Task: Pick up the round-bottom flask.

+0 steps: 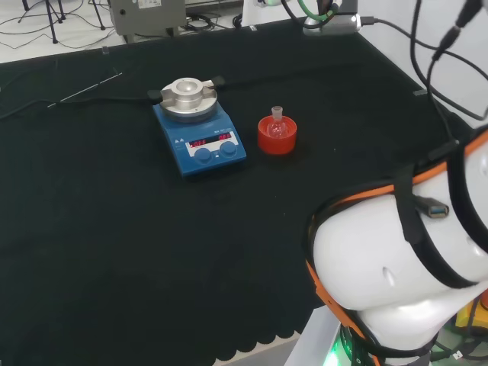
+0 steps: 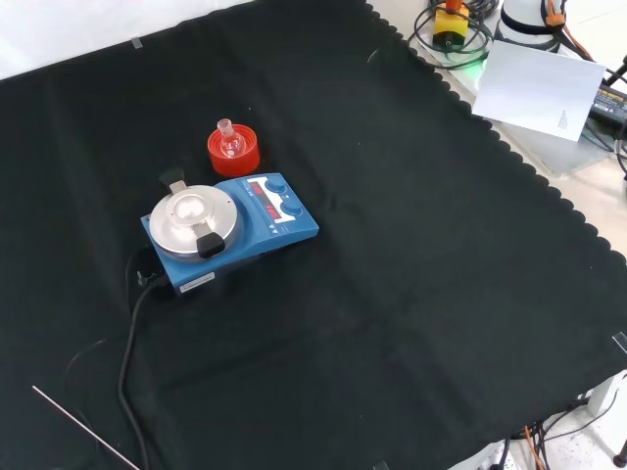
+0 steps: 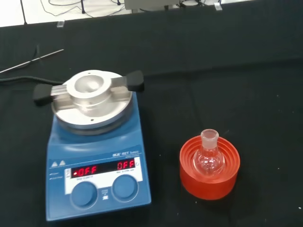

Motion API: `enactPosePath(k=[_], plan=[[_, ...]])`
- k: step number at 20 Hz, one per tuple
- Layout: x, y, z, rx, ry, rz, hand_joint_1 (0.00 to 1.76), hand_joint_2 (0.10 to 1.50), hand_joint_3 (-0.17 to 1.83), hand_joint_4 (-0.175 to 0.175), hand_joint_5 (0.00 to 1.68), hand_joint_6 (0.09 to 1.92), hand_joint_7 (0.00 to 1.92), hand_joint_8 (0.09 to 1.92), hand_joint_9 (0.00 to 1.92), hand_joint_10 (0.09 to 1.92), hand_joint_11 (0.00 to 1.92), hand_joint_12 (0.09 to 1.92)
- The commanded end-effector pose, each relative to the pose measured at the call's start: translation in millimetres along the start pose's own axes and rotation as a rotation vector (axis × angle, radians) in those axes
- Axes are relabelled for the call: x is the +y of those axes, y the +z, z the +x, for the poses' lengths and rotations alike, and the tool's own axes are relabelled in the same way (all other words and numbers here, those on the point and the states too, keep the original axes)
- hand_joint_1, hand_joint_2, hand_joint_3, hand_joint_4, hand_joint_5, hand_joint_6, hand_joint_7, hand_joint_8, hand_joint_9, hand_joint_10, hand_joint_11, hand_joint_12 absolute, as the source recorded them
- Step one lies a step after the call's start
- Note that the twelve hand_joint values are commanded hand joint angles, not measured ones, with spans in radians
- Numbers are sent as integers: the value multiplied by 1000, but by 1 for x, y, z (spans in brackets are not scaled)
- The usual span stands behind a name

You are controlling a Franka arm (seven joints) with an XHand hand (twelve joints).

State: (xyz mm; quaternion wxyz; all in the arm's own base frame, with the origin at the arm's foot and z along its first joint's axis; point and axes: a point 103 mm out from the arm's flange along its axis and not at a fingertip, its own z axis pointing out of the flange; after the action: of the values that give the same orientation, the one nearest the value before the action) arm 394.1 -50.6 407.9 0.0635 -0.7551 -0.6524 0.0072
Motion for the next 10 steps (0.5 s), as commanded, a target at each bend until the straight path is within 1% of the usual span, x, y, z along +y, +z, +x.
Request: enactPosePath(k=[1,4,6,8,9,10], plan=[[97,49,-40,73,69,-30,282,1180,198,-33,384,87,217,515,270,612,0,1057],[114,69,-48,88,88,-22,312,1162,193,-34,388,87,218,518,275,613,0,1069],[121,88,-41,105,101,-12,334,1144,187,-35,390,87,218,519,279,614,0,1076],[128,104,-44,124,108,-7,367,1121,180,-35,392,87,219,521,286,616,0,1085],[124,112,-23,115,101,-10,382,1111,178,-35,394,87,219,523,290,618,0,1089],[125,122,-11,106,110,-7,393,1104,177,-36,396,87,220,524,294,619,0,1092]])
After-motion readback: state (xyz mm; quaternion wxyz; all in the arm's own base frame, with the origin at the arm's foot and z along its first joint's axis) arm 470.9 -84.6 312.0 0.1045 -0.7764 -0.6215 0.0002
